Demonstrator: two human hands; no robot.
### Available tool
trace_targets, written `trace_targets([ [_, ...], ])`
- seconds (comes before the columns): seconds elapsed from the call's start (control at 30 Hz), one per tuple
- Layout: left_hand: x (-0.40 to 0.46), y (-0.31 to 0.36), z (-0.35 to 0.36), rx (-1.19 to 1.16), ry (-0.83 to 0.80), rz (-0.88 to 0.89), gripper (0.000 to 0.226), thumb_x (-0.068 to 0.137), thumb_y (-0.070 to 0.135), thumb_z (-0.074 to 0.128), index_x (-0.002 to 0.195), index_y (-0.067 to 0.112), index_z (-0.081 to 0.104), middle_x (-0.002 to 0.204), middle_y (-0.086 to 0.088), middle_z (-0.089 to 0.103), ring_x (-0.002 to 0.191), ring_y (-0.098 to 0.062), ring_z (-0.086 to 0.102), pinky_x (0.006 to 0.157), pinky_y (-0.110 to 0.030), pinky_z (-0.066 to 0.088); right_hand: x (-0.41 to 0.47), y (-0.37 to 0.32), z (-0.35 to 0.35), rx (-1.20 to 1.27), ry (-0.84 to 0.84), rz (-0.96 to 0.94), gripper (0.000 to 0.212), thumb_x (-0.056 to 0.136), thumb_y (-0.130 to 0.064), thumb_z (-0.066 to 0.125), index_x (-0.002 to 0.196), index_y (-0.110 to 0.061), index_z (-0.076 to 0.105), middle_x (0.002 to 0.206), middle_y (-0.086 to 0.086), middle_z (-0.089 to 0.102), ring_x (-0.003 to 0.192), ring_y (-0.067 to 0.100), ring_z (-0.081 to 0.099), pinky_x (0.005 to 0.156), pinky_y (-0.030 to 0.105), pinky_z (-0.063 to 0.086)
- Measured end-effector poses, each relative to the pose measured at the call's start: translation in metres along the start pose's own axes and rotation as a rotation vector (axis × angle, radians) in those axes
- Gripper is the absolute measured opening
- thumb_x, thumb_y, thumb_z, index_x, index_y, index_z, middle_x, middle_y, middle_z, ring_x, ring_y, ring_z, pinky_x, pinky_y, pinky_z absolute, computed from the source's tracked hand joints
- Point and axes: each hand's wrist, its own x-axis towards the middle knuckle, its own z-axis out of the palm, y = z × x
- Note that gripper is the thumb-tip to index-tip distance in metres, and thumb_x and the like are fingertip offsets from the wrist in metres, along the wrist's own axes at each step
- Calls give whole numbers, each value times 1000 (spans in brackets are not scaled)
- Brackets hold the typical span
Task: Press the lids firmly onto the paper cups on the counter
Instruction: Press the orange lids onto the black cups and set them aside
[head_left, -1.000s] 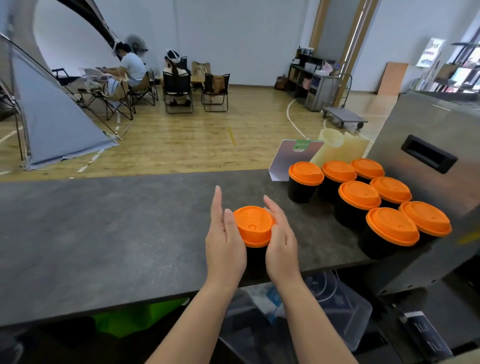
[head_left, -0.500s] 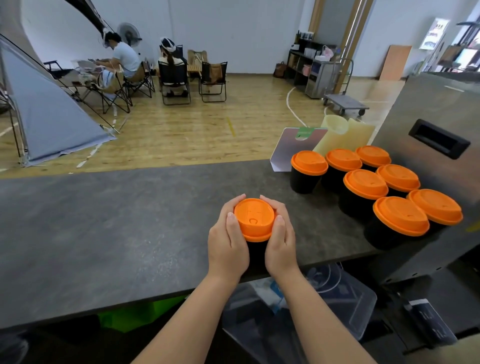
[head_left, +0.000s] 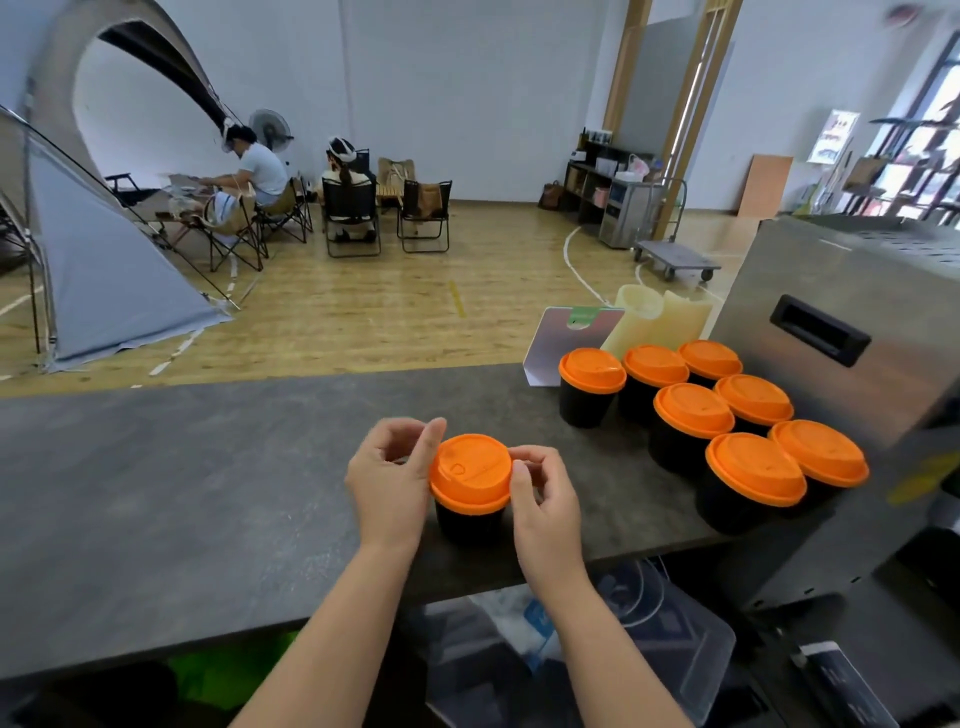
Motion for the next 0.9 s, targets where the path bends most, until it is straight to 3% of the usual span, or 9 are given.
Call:
trace_targets([
  [0.07, -5, 4, -1, 20, 1, -7, 37, 89, 50, 60, 70, 22, 75, 69, 3, 74, 70, -9, 69, 76, -37, 55, -3, -4, -2, -46, 0, -16, 14, 101, -16, 50, 106, -28, 56, 99, -10, 64, 94, -5, 60, 76, 11, 48],
  [0.13, -14, 10, -1, 51, 5, -39, 61, 95, 62, 37, 76, 23, 80, 86, 5, 78, 86, -9, 71, 88, -33, 52, -5, -8, -2, -82, 13, -10, 24, 99, -14, 50, 113, -33, 51, 103, -12, 59, 96, -11, 55, 76, 8, 46],
  [0.2, -25, 13, 0, 122, -61, -38, 73, 97, 66, 20, 96, 25, 80, 109, 12, 73, 104, -3, 65, 97, -26, 45, -4, -9, 1, -78, -44, 9, 33, 97, -18, 44, 123, -38, 47, 118, -12, 55, 108, -11, 50, 87, 12, 43],
  [0.3, -38, 11, 6, 143, -193, -29, 49, 100, 55, 29, 125, 33, 65, 116, 16, 66, 104, 4, 59, 89, -16, 45, 0, -9, 9, -6, -188, 42, 49, 88, -26, 36, 134, -39, 48, 140, -11, 48, 129, 0, 45, 109, 27, 40],
  [0.37, -42, 5, 8, 158, -225, -1, 35, 104, 46, 37, 133, 35, 55, 122, 9, 63, 107, -6, 60, 89, -26, 52, 3, -9, 13, 33, -193, 69, 42, 91, -35, 35, 128, -42, 54, 130, -13, 57, 120, 5, 54, 105, 33, 47],
  [0.47, -42, -3, 9, 187, -184, 63, 38, 102, 44, 35, 132, 34, 55, 120, 10, 64, 106, -9, 61, 90, -36, 56, 3, -10, 19, 7, -118, 62, 33, 94, -50, 32, 117, -48, 57, 116, -22, 60, 109, 3, 59, 96, 30, 52],
  [0.6, -42, -7, 11, 212, -158, 97, 44, 99, 47, 32, 134, 33, 55, 121, 9, 64, 107, -12, 62, 88, -40, 57, 2, -7, 26, -37, -24, 14, 35, 96, -43, 30, 118, -42, 57, 112, -26, 59, 105, -5, 58, 87, 20, 51],
  [0.8, -42, -9, 11, 231, -161, 99, 45, 100, 47, 30, 134, 32, 55, 122, 7, 64, 106, -13, 62, 88, -39, 58, 3, -4, 25, -38, -25, 12, 38, 96, -42, 30, 122, -38, 57, 113, -22, 58, 106, -2, 58, 84, 15, 49],
  [0.9, -40, -7, 10, 221, -199, 96, 42, 100, 45, 31, 133, 34, 54, 122, 10, 62, 107, -10, 61, 88, -32, 56, 2, -5, 27, -28, -14, 18, 38, 96, -43, 30, 122, -39, 57, 114, -23, 58, 107, 0, 58, 86, 18, 51],
])
